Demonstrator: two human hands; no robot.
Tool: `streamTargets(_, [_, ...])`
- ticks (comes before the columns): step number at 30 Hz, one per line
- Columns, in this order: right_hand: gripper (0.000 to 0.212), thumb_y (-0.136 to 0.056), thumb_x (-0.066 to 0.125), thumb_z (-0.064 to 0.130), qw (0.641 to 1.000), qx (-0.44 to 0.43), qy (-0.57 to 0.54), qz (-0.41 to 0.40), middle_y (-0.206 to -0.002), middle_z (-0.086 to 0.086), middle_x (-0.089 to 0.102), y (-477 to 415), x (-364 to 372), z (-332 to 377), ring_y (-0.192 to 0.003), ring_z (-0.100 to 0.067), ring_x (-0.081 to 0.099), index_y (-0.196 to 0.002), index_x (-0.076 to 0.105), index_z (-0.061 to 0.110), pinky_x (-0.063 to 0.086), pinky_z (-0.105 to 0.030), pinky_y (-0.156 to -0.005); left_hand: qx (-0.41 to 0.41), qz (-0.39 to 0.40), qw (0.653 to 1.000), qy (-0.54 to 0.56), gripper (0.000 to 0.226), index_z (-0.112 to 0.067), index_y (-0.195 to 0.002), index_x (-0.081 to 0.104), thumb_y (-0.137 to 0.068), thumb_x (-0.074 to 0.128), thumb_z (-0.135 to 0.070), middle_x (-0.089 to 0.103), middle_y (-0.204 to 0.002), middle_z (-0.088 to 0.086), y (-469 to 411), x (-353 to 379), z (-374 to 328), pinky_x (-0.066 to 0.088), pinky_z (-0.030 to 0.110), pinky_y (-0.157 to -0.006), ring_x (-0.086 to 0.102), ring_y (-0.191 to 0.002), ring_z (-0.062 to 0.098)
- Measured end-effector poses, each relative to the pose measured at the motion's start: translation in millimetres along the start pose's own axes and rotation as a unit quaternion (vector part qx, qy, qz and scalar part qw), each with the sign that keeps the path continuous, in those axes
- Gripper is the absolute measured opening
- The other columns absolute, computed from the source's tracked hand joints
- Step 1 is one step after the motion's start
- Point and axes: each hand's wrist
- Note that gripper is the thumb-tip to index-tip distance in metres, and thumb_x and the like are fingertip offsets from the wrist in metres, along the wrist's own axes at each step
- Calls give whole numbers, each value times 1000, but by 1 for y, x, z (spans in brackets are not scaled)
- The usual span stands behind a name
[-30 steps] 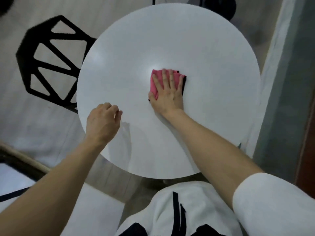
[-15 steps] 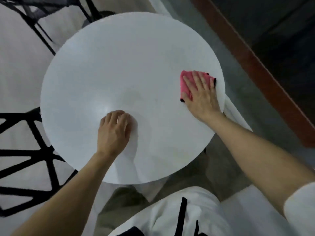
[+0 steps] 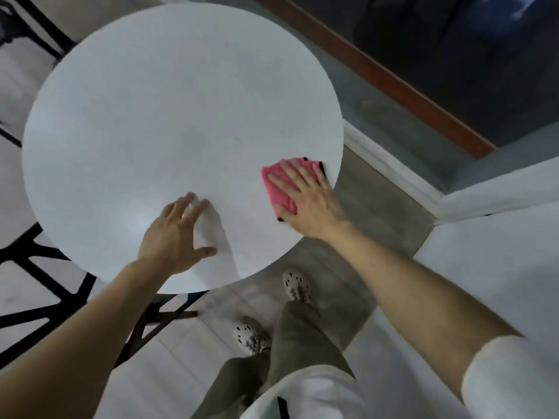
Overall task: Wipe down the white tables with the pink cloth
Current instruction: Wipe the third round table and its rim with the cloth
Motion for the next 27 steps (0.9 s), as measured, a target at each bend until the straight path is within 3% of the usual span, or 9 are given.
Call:
streamTargets(4, [75,-106,31,64,993,121,0,-14,-182,-1,14,-98,-20,-59,-169,-24,7,-173,18,36,2,-59,-134,-8,-26,1000,-6,121,-33,-174,20,-80,93,-58,15,-180,-4,-3,8,-3,54,53,-111,26,-162,27])
streamTargets(7, [76,-104,27,60,982,185,-22,-13,-182,-7,9,-151,-27,-40,-169,-28,3,-174,15,34,-3,-64,-133,-21,-22,999,-10,121,-33,-174,20,-80,93,-55,13,-181,-4,-1,10,0,54,55,-111,23,-164,27])
streamTargets(9, [75,-105,28,57,985,168,-26,-9,-182,-9,7,-147,-24,-6,-169,-30,2,-174,14,32,-1,-66,-132,-27,-10,1000,-8,121,-32,-175,18,-82,93,-53,9,-183,-3,1,10,-2,52,57,-114,19,-166,28])
streamTargets(12, [74,-108,29,59,1000,11,-4,9,-183,-6,5,-75,-14,36,-169,-28,0,-174,11,32,3,-63,-132,-33,3,999,-13,122,-30,-174,17,-81,93,-52,8,-182,-1,1,3,-8,54,59,-112,19,-166,31])
streamTargets(15, [72,-109,34,58,997,-68,-14,16,-183,-2,5,-3,-5,19,-169,-24,-1,-174,14,36,5,-61,-134,-34,3,999,-16,121,-27,-172,23,-78,95,-53,14,-180,2,-1,-1,-12,59,57,-103,25,-162,31])
streamTargets(19, [75,-106,39,61,998,-58,6,17,-182,-1,12,-14,-10,-49,-169,-23,5,-173,19,35,7,-60,-134,-30,-2,999,-17,121,-29,-171,23,-77,95,-55,15,-179,0,-2,3,-10,63,56,-94,25,-161,29])
streamTargets(22, [76,-105,39,62,1000,26,5,11,-182,-1,16,-79,-22,-87,-169,-24,9,-173,20,35,7,-61,-134,-27,-9,999,-17,121,-30,-171,23,-77,95,-55,14,-180,0,-2,7,-8,64,55,-94,24,-163,29])
streamTargets(27, [74,-106,22,65,994,107,11,3,-183,-1,8,-151,-25,-106,-169,-24,3,-173,11,36,3,-61,-135,-18,-18,999,-36,119,-33,-171,21,-79,90,-63,14,-179,-3,-2,9,-5,63,50,-91,22,-163,24])
Point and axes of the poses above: each hand's wrist, its own y-axis away from the middle knuckle, its own x-axis out of the palm, z = x × y
